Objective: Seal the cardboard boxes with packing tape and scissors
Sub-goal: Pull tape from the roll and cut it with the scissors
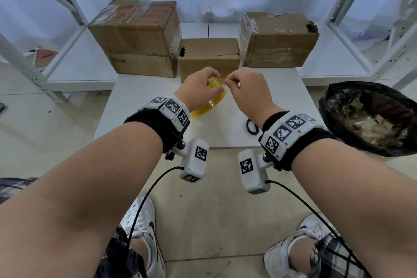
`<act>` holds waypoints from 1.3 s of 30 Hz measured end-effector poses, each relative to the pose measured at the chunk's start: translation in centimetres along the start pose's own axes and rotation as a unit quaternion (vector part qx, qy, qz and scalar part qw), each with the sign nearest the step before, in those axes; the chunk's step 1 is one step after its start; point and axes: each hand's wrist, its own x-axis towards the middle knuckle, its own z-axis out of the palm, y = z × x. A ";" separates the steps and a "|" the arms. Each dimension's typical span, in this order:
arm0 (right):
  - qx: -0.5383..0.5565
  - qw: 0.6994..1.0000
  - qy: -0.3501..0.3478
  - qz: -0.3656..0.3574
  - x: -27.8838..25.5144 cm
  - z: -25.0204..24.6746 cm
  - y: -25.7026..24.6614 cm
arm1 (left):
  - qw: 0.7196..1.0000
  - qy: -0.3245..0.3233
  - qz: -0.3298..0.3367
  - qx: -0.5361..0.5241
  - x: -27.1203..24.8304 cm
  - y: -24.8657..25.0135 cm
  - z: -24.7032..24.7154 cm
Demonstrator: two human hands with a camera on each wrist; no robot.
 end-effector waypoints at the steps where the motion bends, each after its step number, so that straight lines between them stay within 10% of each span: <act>1: -0.001 1.000 0.010 -0.010 0.0 0.2 -0.1 | 1.000 -0.001 -0.003 -0.009 0.0 0.1 -0.2; 9: 0.031 0.994 0.061 -0.089 0.6 -0.1 -1.2 | 0.998 -0.002 -0.027 -0.056 0.3 -0.5 -1.8; 20: 0.062 0.997 0.003 0.044 1.4 -0.8 0.8 | 0.984 -0.028 0.021 -0.172 -1.3 -0.2 -0.3; 32: 0.030 0.986 0.054 -0.152 0.9 -1.6 -1.1 | 0.986 -0.060 -0.014 -0.155 -0.5 -0.3 -1.4; 39: 0.041 0.995 0.066 -0.060 0.6 -1.4 1.4 | 0.980 -0.155 -0.011 -0.127 -1.1 0.1 -0.7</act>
